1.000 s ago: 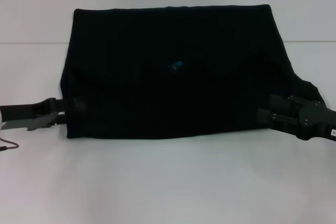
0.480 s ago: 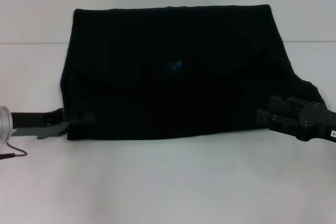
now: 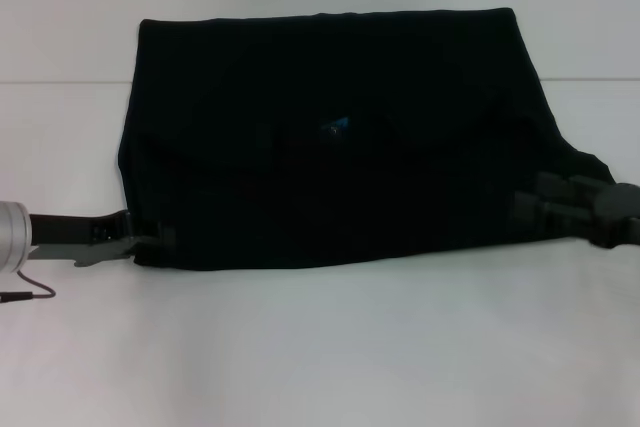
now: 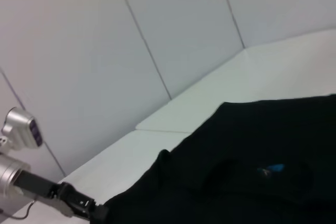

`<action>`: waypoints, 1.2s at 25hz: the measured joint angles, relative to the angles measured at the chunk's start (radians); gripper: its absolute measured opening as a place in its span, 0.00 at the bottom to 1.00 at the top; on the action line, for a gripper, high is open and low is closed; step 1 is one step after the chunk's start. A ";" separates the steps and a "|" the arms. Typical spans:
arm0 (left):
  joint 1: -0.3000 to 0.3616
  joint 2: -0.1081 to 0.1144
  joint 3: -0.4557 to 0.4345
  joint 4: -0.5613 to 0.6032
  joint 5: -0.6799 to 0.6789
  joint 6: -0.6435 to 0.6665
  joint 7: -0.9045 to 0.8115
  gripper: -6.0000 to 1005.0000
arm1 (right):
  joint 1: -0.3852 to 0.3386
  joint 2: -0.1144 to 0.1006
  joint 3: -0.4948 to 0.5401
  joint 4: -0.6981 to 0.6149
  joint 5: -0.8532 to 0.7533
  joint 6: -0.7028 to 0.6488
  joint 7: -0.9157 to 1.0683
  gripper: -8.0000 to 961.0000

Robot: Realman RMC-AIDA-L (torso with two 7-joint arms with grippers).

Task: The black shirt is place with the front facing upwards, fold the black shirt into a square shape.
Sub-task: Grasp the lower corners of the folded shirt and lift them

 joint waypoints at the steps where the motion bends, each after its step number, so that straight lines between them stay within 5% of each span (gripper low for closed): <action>1: 0.000 0.000 0.000 0.000 0.000 0.000 0.000 0.34 | 0.007 -0.014 0.000 -0.002 -0.007 0.001 0.037 0.80; 10: -0.002 0.001 0.001 0.002 0.000 0.009 0.002 0.04 | 0.138 -0.108 -0.002 -0.194 -0.308 0.011 0.604 0.80; 15: -0.005 0.001 0.001 0.003 -0.001 0.013 0.006 0.04 | 0.207 -0.159 -0.003 -0.247 -0.480 0.008 0.832 0.80; 30: -0.012 0.007 -0.007 0.007 -0.010 0.032 0.007 0.04 | 0.236 -0.148 -0.080 -0.123 -0.610 0.164 0.853 0.79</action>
